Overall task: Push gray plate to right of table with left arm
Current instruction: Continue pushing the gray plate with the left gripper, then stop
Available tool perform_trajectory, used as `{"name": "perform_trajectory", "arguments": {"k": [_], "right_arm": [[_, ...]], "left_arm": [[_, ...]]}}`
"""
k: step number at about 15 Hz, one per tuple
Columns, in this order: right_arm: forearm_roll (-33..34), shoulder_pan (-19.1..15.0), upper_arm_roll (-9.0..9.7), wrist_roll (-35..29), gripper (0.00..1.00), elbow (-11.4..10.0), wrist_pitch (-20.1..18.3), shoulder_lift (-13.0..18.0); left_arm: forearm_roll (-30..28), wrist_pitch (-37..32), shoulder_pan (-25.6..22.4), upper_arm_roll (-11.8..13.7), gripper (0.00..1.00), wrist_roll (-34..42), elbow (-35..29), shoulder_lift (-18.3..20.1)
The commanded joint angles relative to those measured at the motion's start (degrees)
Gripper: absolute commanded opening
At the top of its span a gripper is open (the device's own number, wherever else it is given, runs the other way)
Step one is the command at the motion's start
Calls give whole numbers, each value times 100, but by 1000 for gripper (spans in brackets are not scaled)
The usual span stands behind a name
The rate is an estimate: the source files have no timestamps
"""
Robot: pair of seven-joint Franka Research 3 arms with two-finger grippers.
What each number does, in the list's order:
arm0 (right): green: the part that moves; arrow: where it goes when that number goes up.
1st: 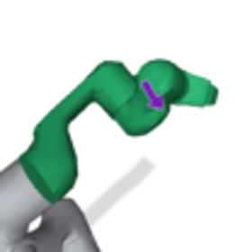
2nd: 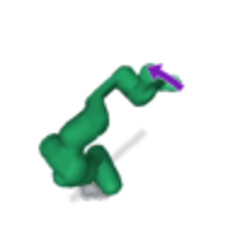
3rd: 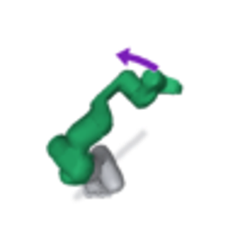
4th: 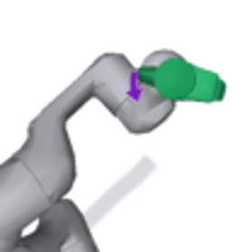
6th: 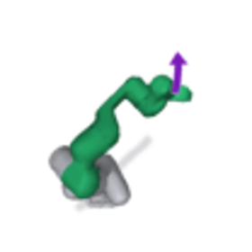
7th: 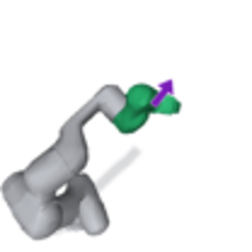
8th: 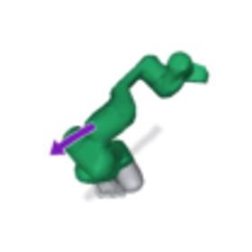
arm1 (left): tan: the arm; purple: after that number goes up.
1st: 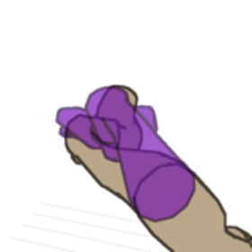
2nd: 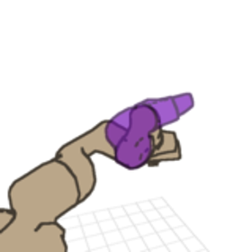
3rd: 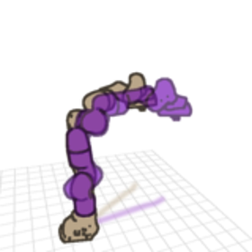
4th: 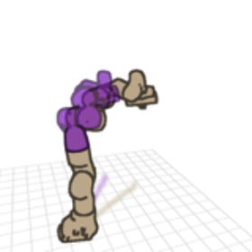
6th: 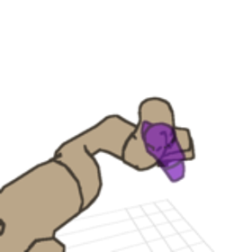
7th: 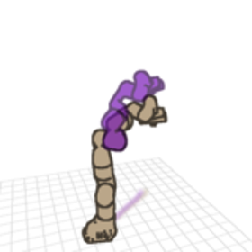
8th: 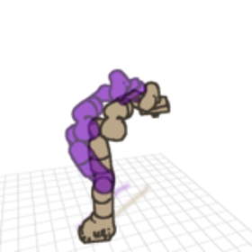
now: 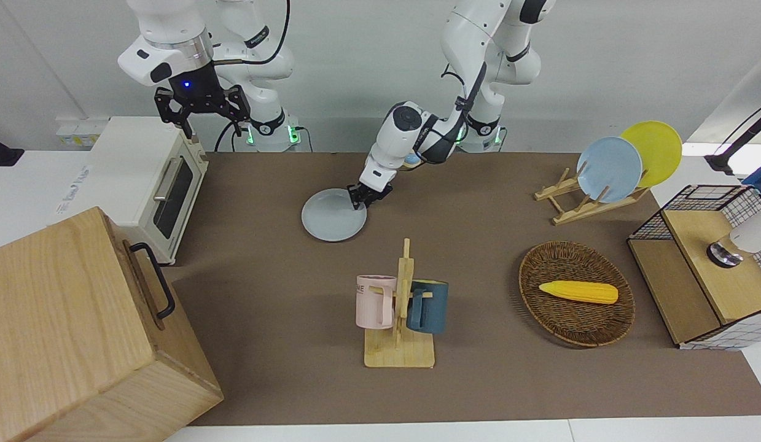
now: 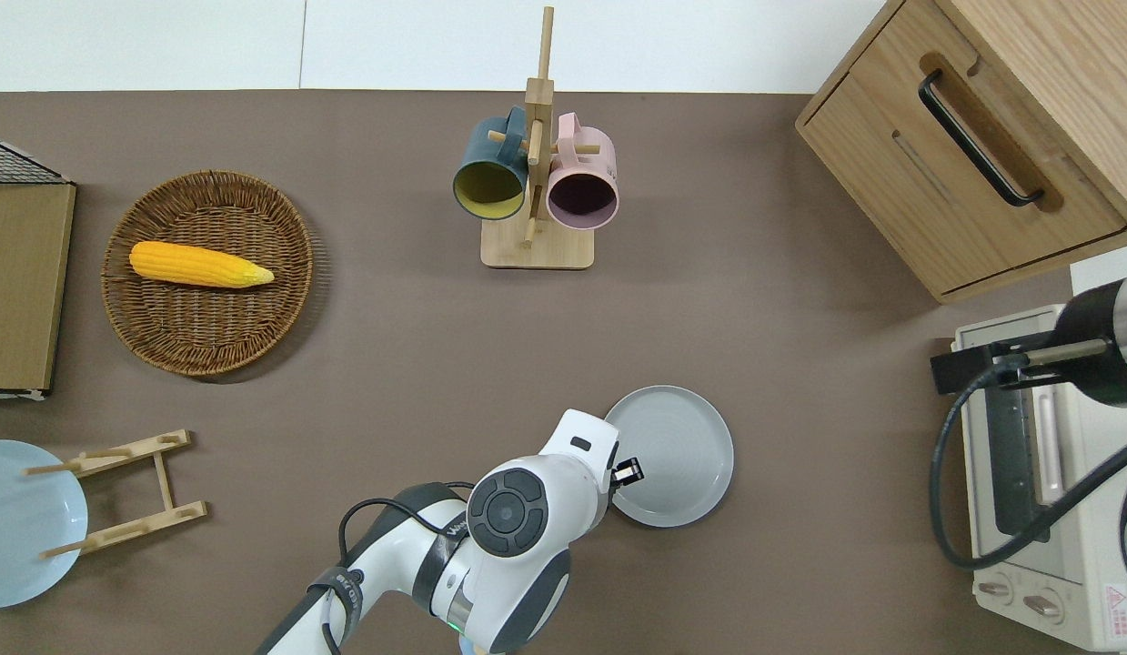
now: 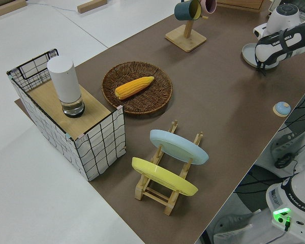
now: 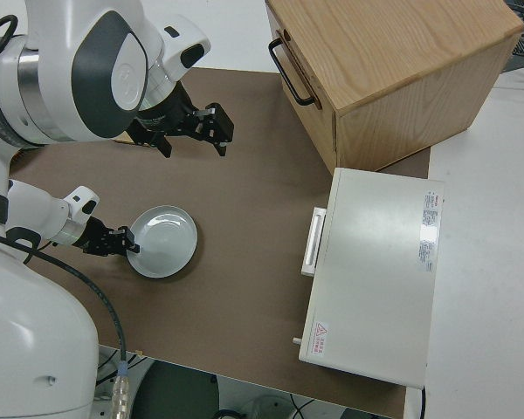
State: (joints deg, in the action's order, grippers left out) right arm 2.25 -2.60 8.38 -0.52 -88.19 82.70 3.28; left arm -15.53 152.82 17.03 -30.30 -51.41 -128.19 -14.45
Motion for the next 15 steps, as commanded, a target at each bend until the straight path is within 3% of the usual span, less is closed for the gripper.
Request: {"name": "perform_trajectory", "arguments": {"k": [1,7,10,15], "right_arm": [[-14,-39,14,113,996,-23,-8,41],[-14,-39,14,113,996,-23,-8,41],[-14,-39,6,113,996,-23,-8,41],[-14,-39,6,113,996,-23,-8,41]], "left_arm": [[-64,-287,73,95,988,-1,49,30],[-11,-727,-42,199,993,192,49,258],[-3,-1279,-121,594,993,822,110,407],[-29,-2764,-200,1315,993,1825,645,645]]}}
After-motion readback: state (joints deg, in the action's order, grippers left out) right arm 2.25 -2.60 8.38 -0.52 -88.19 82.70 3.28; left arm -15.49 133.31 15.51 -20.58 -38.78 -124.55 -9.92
